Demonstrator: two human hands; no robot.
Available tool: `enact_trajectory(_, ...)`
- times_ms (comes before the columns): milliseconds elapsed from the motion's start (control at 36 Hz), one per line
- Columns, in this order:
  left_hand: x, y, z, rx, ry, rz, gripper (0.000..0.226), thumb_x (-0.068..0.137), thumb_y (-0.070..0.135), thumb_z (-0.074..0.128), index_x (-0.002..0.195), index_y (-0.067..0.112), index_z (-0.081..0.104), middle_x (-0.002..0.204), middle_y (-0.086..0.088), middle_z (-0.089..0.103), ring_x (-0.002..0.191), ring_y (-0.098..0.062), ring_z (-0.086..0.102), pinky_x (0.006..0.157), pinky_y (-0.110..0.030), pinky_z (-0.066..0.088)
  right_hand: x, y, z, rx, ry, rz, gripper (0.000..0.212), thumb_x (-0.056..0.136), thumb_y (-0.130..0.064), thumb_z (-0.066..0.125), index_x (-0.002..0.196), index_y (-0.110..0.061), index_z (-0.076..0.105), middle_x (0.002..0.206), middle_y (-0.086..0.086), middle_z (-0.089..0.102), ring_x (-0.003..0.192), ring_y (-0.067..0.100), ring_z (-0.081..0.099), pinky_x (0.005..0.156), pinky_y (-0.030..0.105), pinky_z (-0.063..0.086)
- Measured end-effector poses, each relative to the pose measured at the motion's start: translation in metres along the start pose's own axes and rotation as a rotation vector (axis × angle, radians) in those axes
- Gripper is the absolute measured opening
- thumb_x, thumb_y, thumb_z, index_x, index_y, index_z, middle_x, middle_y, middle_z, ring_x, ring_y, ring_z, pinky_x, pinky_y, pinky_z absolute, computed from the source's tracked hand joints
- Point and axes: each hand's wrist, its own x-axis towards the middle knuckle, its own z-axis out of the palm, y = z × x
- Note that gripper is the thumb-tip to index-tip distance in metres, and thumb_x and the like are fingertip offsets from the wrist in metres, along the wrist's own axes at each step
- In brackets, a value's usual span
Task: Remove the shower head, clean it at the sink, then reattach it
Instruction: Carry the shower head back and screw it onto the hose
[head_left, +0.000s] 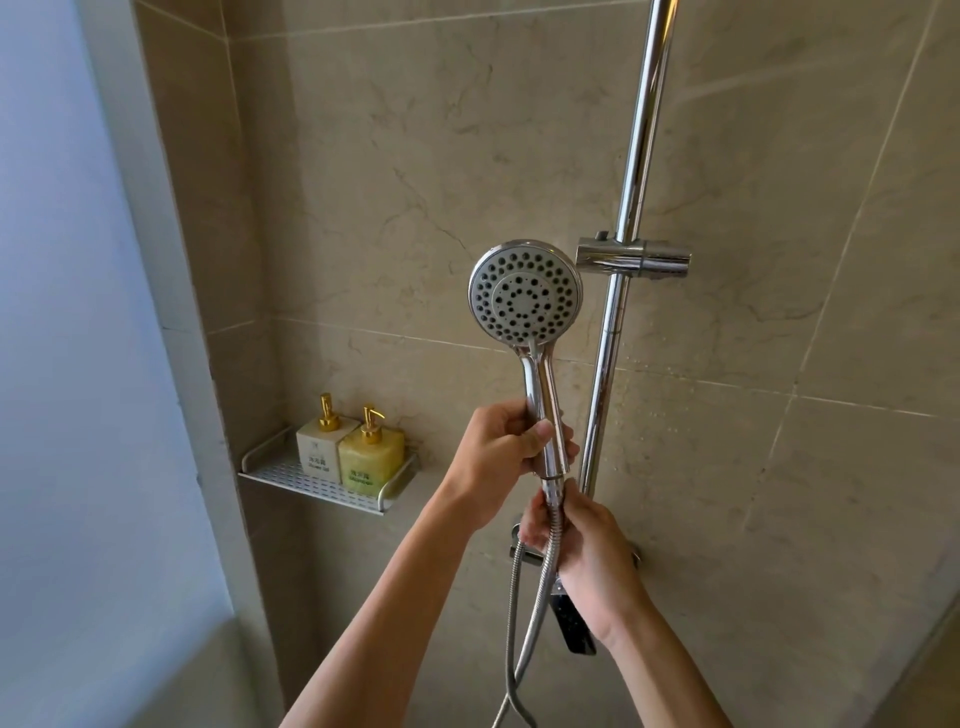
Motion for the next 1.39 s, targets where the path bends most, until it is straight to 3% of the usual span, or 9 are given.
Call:
enact_trajectory(83,0.000,0.001,-0.001,0.002,0.021,0.005,0.014,0.095,-0.009,0.048,0.099,-0.010,0.061,0.084,-0.013,0.071,0.086,-0.031,0.072,0.081,-0.047,0.058,0.001,-0.001,-0.002,-0.044,0.025,-0.017,0.042,0.098,-0.046,0.055,0.105,-0.010,0.075,0.095,0.012,0.068,0.079,0.016,0.057,0.077,0.031,0.045)
enact_trajectory(278,0.000,0.002,0.001,0.035,0.063,0.010,0.013,0.095,-0.007,0.050,0.101,-0.011,0.061,0.083,-0.010,0.073,0.086,-0.032,0.073,0.083,-0.049,0.059,0.006,0.000,-0.006,-0.260,0.041,-0.193,0.041,0.073,-0.036,0.088,0.103,-0.021,0.064,0.087,0.004,0.067,0.078,0.021,0.059,0.078,0.038,0.051)
enact_trajectory(556,-0.004,0.003,0.001,0.026,0.046,0.008,0.015,0.095,-0.007,0.049,0.104,-0.016,0.058,0.085,-0.012,0.072,0.085,-0.032,0.072,0.082,-0.048,0.058,-0.002,-0.006,-0.005,-0.206,-0.035,-0.088,0.028,0.097,-0.032,0.056,0.102,-0.010,0.072,0.081,0.011,0.068,0.079,0.022,0.063,0.083,0.037,0.047)
enact_trajectory(667,-0.006,0.002,0.002,0.029,0.061,0.000,0.014,0.096,-0.007,0.049,0.102,-0.013,0.060,0.084,-0.013,0.071,0.082,-0.030,0.072,0.078,-0.044,0.059,-0.005,-0.011,-0.006,-0.100,-0.080,0.002,0.036,0.097,-0.035,0.059,0.113,-0.004,0.069,0.088,0.014,0.068,0.085,0.025,0.063,0.079,0.035,0.045)
enact_trajectory(778,-0.006,-0.002,0.003,0.008,0.078,-0.014,0.013,0.096,-0.007,0.049,0.096,-0.008,0.062,0.082,-0.013,0.071,0.082,-0.031,0.073,0.080,-0.049,0.060,-0.004,-0.007,-0.006,-0.262,-0.064,-0.035,0.048,0.086,-0.044,0.074,0.124,-0.019,0.059,0.096,0.014,0.074,0.093,0.026,0.070,0.085,0.038,0.052)
enact_trajectory(972,-0.008,-0.003,0.004,0.012,0.093,-0.011,0.013,0.095,-0.005,0.050,0.098,-0.010,0.061,0.083,-0.012,0.073,0.083,-0.030,0.074,0.079,-0.044,0.061,0.006,-0.002,-0.003,-0.297,0.157,-0.136,0.022,0.078,-0.028,0.080,0.094,-0.015,0.072,0.083,0.013,0.075,0.082,0.026,0.071,0.084,0.040,0.054)
enact_trajectory(1139,-0.010,0.005,0.001,-0.001,0.038,-0.015,0.013,0.096,-0.007,0.048,0.098,-0.009,0.061,0.081,-0.010,0.072,0.083,-0.031,0.071,0.078,-0.042,0.060,0.000,-0.007,0.000,-0.149,0.005,-0.080,0.018,0.097,-0.019,0.060,0.089,-0.007,0.071,0.081,0.015,0.067,0.076,0.024,0.063,0.083,0.036,0.046)
enact_trajectory(1278,-0.014,0.010,-0.003,-0.045,-0.011,-0.039,0.016,0.096,-0.009,0.046,0.104,-0.013,0.059,0.084,-0.013,0.069,0.084,-0.034,0.068,0.081,-0.047,0.056,0.000,-0.010,0.000,0.158,-0.199,0.074,0.014,0.085,-0.017,0.073,0.091,-0.005,0.069,0.079,0.009,0.057,0.065,0.019,0.045,0.069,0.032,0.035)
enact_trajectory(1389,-0.017,0.009,-0.005,-0.033,0.008,-0.043,0.016,0.096,-0.009,0.046,0.101,-0.010,0.061,0.083,-0.013,0.070,0.084,-0.033,0.069,0.077,-0.042,0.058,-0.002,-0.011,-0.002,0.019,-0.157,0.061,0.029,0.090,-0.030,0.069,0.099,-0.002,0.070,0.082,0.015,0.063,0.073,0.026,0.059,0.076,0.035,0.050)
